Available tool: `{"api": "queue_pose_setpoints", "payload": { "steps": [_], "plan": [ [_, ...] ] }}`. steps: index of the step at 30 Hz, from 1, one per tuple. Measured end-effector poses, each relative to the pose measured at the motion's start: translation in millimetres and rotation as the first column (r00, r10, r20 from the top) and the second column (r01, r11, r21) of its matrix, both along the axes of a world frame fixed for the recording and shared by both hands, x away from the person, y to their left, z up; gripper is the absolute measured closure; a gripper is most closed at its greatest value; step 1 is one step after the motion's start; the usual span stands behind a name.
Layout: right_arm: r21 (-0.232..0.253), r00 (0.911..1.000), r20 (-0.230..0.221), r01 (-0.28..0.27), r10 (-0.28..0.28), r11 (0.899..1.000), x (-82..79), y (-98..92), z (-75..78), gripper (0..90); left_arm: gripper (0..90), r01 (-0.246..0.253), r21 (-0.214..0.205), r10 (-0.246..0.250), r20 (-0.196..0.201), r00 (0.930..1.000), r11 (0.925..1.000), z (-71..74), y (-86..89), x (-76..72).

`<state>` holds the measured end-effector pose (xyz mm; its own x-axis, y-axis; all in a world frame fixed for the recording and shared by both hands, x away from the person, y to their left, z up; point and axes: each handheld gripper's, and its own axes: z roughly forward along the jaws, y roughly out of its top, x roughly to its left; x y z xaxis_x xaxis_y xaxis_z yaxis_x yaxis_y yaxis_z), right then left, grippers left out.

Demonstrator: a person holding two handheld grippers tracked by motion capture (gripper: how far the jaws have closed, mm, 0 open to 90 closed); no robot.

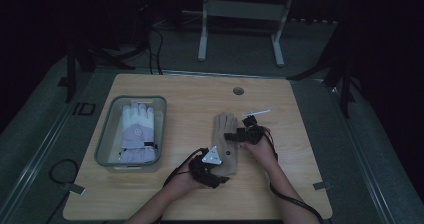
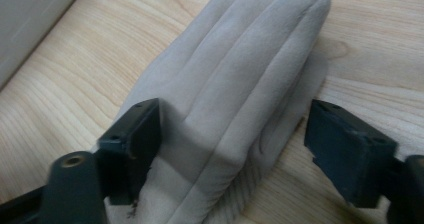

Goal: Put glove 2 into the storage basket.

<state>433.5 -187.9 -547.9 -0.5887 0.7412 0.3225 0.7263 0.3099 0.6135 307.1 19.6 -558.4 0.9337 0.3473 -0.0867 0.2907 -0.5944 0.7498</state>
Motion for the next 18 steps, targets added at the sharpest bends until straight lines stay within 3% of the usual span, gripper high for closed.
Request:
{"api": "queue_pose_setpoints", "payload": {
  "steps": [4,9,11,12,13,14,16,18],
  "plan": [
    [-0.032,0.9975,0.018,-0.068,0.068,0.997,-3.7,1.7,0.5,46.5,37.1,-0.006,0.015,0.006,0.003,1.0000,0.9999,0.2,-2.2,1.1],
    [-0.062,0.9928,0.065,-0.096,0.100,0.993,-10.6,3.3,1.2,69.3,37.0,-0.002,0.056,0.000,0.035,0.9994,0.9984,0.6,-6.4,-0.8],
    [-0.081,0.9905,0.085,-0.101,0.108,0.992,-12.4,4.5,2.2,71.4,35.3,-0.003,0.065,0.000,0.042,0.9991,0.9979,0.8,-7.5,-1.9],
    [-0.099,0.9889,0.102,-0.098,0.108,0.990,-14.3,6.1,3.6,73.2,35.3,0.004,0.097,-0.011,0.071,0.9974,0.9952,1.3,-9.9,-4.7],
    [-0.144,0.9806,0.153,-0.100,0.122,0.984,-19.1,10.6,6.3,74.8,35.2,0.006,0.112,-0.016,0.087,0.9961,0.9936,1.3,-11.2,-6.3],
    [-0.160,0.9765,0.176,-0.096,0.124,0.982,-21.4,12.9,8.0,76.2,35.3,0.006,0.123,-0.019,0.102,0.9946,0.9923,1.2,-12.4,-7.9],
    [-0.154,0.9760,0.181,-0.093,0.120,0.984,-21.6,13.1,8.5,76.4,36.0,-0.001,0.134,-0.015,0.118,0.9929,0.9910,1.2,-13.3,-9.1],
    [-0.147,0.9778,0.175,-0.090,0.115,0.985,-21.3,14.4,8.8,76.6,44.0,-0.022,0.143,0.003,0.129,0.9916,0.9895,2.7,-12.3,-7.8]
  ]
}}
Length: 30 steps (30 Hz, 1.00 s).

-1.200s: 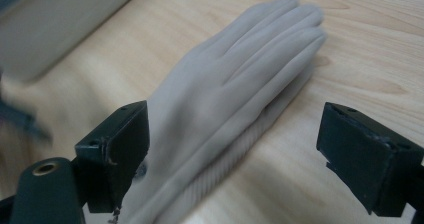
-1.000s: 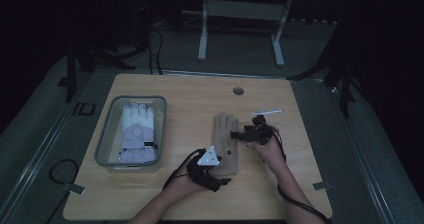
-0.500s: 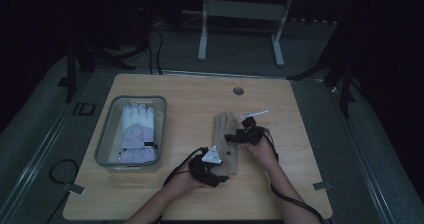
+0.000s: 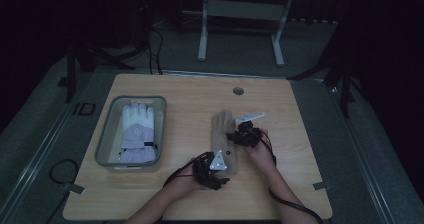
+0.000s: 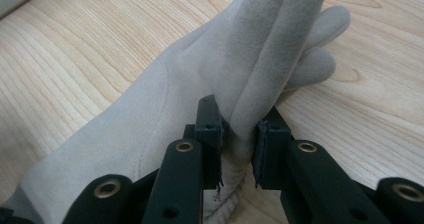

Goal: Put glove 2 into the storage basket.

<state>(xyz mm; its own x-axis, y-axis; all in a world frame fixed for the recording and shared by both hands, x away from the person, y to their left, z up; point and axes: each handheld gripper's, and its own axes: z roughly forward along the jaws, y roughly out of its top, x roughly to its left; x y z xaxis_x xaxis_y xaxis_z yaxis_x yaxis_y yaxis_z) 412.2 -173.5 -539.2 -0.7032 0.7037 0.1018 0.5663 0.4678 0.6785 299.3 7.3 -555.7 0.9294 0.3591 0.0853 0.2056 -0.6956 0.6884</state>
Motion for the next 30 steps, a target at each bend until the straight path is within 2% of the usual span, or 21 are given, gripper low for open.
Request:
{"api": "queue_pose_setpoints", "payload": {
  "steps": [1,2,3,4,5,6,9,12,16,20,25,30],
  "plan": [
    [-0.001,1.0000,0.001,0.000,0.000,1.000,0.3,0.6,0.1,76.7,50.3,-0.006,0.003,0.006,0.002,1.0000,1.0000,0.5,0.3,0.6],
    [-0.005,1.0000,-0.002,0.000,0.000,1.000,0.4,1.1,0.4,76.8,52.2,-0.008,0.006,0.008,0.004,1.0000,1.0000,0.8,0.2,1.1],
    [-0.010,1.0000,-0.004,0.004,-0.004,1.000,0.5,3.2,1.6,77.1,59.8,-0.014,0.015,0.014,0.013,0.9998,0.9998,1.6,-0.2,1.3],
    [-0.010,1.0000,-0.004,0.004,-0.004,1.000,0.5,3.2,1.6,77.1,59.8,-0.020,0.024,0.019,0.020,0.9996,0.9995,2.2,-0.6,1.4],
    [-0.012,1.0000,-0.006,0.005,-0.005,1.000,0.3,4.0,2.1,77.2,64.4,-0.026,0.029,0.026,0.026,0.9993,0.9992,2.9,-0.7,1.8],
    [-0.007,1.0000,-0.005,0.004,-0.004,1.000,0.2,5.9,2.6,77.3,74.5,-0.032,0.030,0.032,0.023,0.9992,0.9990,3.6,-0.4,2.8],
    [-0.003,1.0000,-0.006,0.008,-0.008,1.000,0.2,7.4,2.7,77.5,78.7,-0.047,0.002,0.047,-0.022,0.9986,0.9989,5.1,2.3,7.4],
    [0.011,1.0000,-0.004,0.008,-0.008,1.000,0.0,9.2,7.3,78.0,80.8,-0.061,-0.017,0.060,-0.045,0.9972,0.9980,5.9,4.5,8.5],
    [0.018,1.0000,0.007,0.005,-0.005,1.000,-1.4,10.8,14.8,78.0,81.3,-0.063,-0.011,0.062,-0.059,0.9963,0.9980,11.5,6.8,9.2],
    [0.026,0.9999,0.014,-0.005,0.004,1.000,-3.4,13.4,22.9,78.0,81.5,-0.057,-0.001,0.057,-0.056,0.9968,0.9984,19.9,9.1,7.7],
    [0.031,0.9994,0.030,-0.016,0.015,0.999,-6.7,18.8,34.4,78.0,81.5,-0.048,0.016,0.048,-0.027,0.9985,0.9987,33.1,14.4,3.2],
    [0.034,0.9989,0.041,-0.027,0.025,0.999,-9.1,25.3,45.1,78.0,81.4,-0.054,0.014,0.055,-0.035,0.9979,0.9984,43.6,22.3,0.8]
  ]
}}
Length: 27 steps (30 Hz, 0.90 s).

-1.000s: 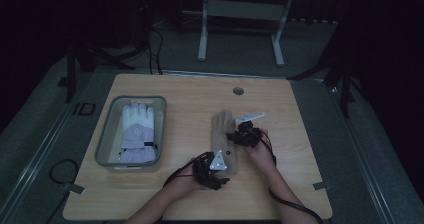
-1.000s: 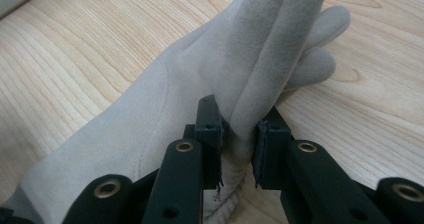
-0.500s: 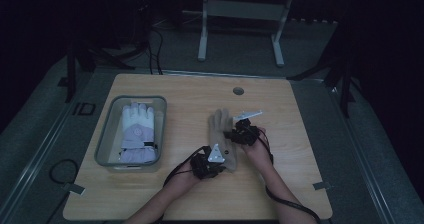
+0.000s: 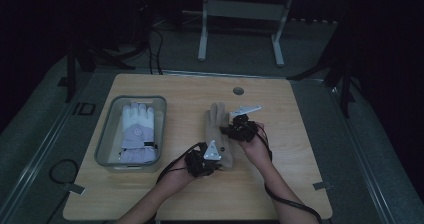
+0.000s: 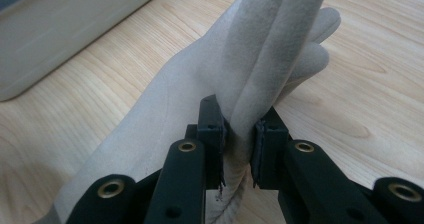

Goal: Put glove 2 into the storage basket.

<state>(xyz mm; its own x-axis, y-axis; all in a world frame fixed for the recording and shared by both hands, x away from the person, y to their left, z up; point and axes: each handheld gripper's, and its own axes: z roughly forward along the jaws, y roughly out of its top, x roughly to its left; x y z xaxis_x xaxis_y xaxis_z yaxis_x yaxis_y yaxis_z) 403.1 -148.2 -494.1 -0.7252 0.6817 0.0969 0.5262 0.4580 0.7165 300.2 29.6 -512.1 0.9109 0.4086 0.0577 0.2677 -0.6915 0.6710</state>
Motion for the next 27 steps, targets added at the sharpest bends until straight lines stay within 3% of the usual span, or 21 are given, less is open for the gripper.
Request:
{"api": "queue_pose_setpoints", "payload": {
  "steps": [7,17,27],
  "plan": [
    [0.011,0.9999,0.009,-0.012,0.012,1.000,-0.9,9.3,10.7,78.0,81.4,-0.008,-0.009,0.008,-0.004,1.0000,0.9999,13.5,13.9,-1.3],
    [0.029,0.9991,0.011,-0.041,0.040,0.999,1.4,28.8,23.4,78.0,81.4,-0.008,0.012,0.008,-0.013,0.9999,0.9999,26.5,29.9,-1.4],
    [0.040,0.9965,0.032,-0.078,0.077,0.996,2.7,59.9,38.8,77.9,81.4,-0.039,0.033,0.039,0.001,0.9993,0.9987,43.4,55.9,-5.0]
  ]
}}
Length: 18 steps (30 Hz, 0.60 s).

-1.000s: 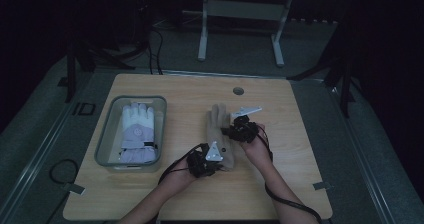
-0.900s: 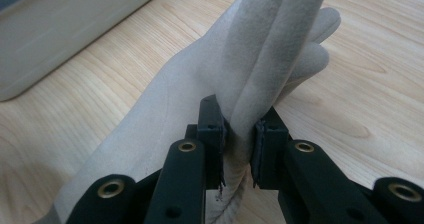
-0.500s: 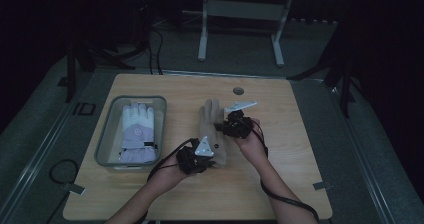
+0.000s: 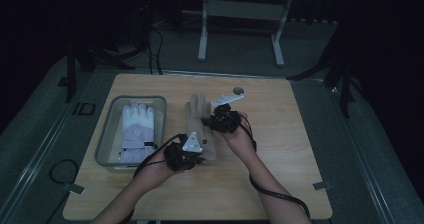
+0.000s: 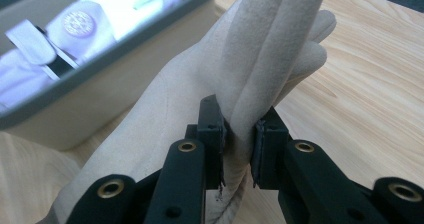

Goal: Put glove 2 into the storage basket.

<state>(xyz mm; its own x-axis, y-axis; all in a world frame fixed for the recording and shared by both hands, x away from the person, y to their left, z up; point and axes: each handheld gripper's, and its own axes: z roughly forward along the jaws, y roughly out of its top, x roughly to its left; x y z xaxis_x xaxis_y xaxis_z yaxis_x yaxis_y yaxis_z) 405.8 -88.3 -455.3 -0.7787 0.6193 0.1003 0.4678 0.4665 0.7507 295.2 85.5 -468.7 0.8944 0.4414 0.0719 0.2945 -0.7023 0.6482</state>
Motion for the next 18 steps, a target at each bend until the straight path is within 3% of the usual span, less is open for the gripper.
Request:
{"api": "queue_pose_setpoints", "payload": {
  "steps": [18],
  "plan": [
    [0.000,0.9941,0.026,-0.105,0.105,0.994,4.6,84.6,19.9,77.9,81.4,-0.094,0.057,0.093,0.007,0.9956,0.9940,19.8,70.1,-10.7]
  ]
}}
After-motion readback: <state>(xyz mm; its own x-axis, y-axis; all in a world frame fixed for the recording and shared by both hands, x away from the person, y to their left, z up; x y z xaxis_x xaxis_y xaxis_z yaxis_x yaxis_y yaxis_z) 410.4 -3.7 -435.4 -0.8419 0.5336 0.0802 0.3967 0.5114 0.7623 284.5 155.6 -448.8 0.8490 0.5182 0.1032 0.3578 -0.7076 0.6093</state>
